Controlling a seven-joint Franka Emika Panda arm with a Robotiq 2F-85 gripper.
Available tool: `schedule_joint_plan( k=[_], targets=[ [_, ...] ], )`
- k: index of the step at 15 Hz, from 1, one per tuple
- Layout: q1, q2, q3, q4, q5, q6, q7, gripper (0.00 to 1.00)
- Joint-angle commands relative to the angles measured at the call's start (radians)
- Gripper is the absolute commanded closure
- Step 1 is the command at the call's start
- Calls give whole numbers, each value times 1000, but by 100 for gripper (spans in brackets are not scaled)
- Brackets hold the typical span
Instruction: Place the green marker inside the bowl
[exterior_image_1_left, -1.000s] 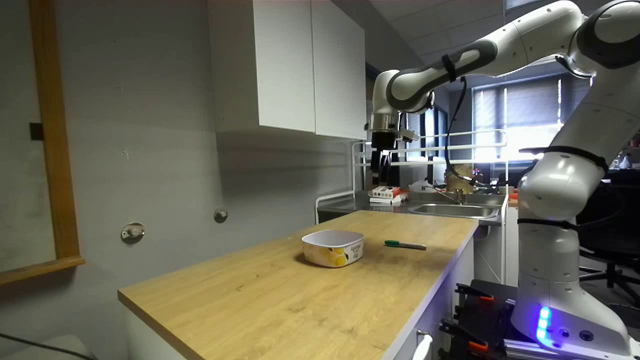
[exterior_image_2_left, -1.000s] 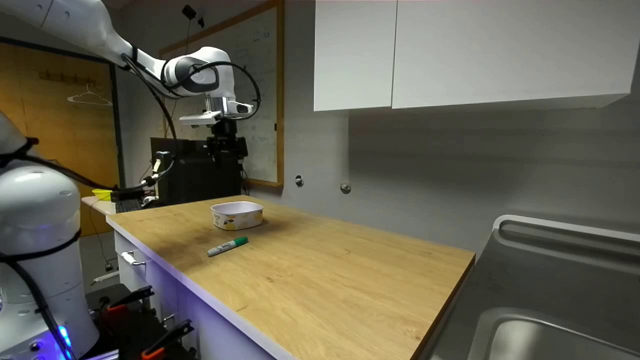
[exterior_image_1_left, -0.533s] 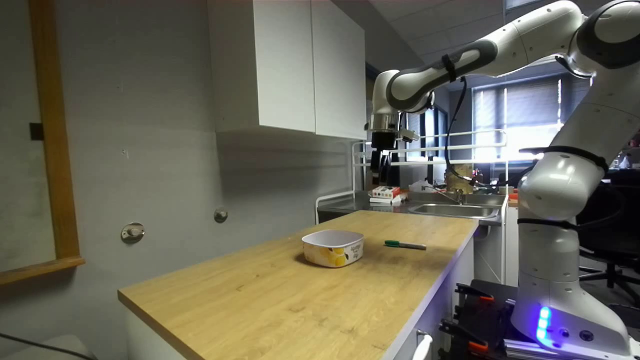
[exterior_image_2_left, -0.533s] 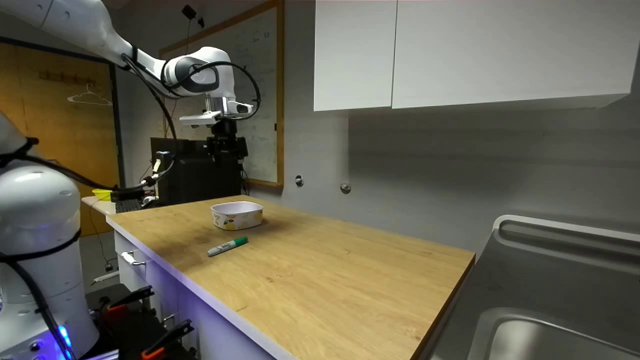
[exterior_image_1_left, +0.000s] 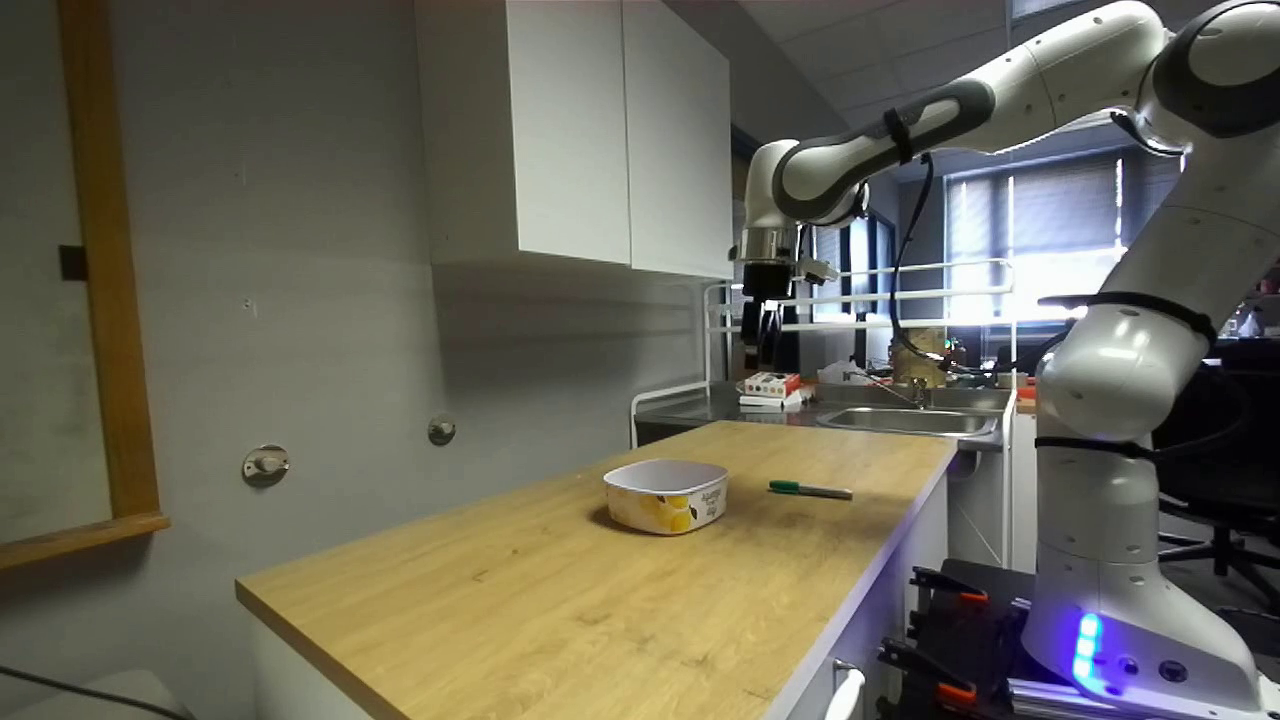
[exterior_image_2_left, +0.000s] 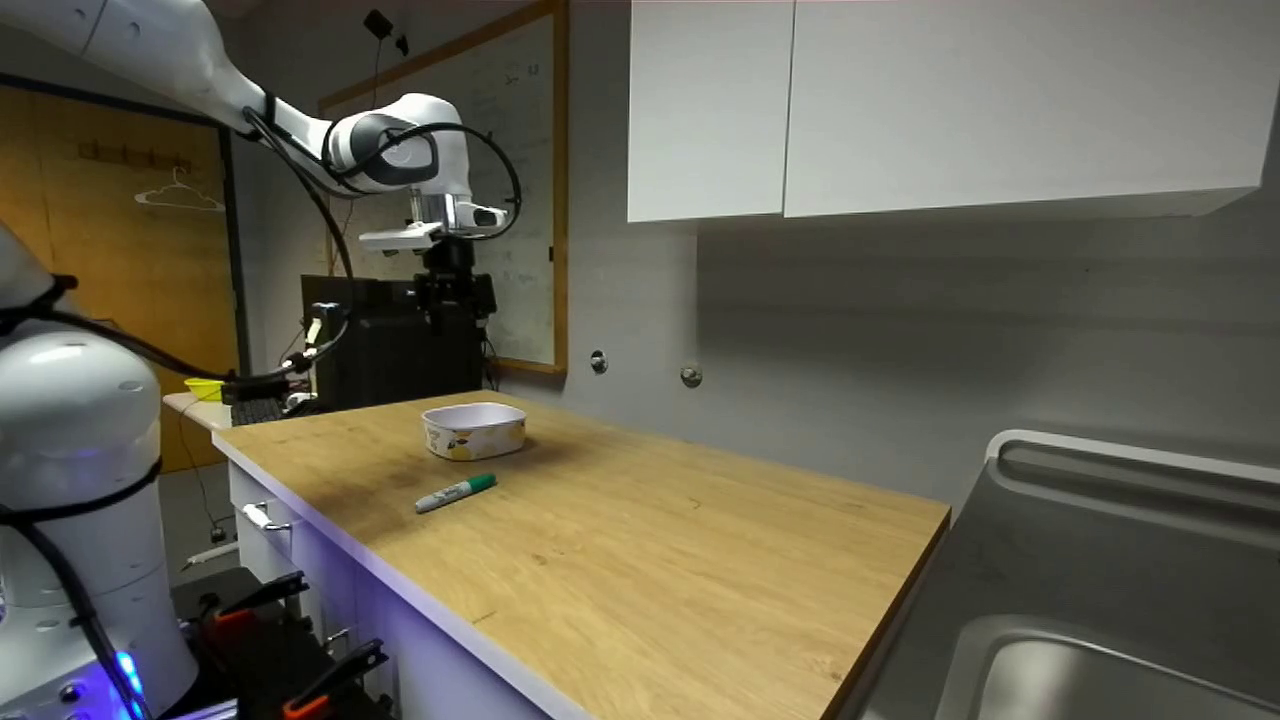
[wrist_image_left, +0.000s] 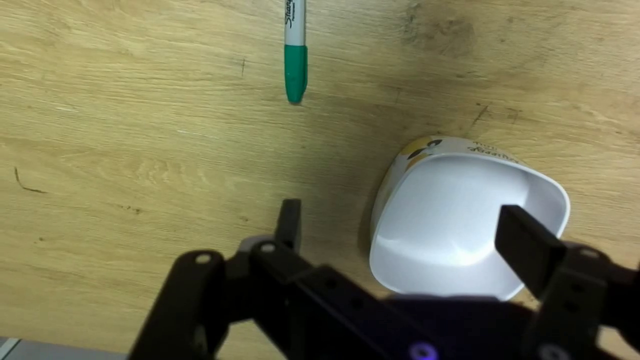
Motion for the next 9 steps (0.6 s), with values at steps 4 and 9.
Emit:
schedule_joint_plan(
  k=[4, 9],
  targets=[
    [-56, 82, -38, -19, -42, 56, -2, 0],
    [-116, 174, -77, -46, -86, 75, 3, 0]
  ],
)
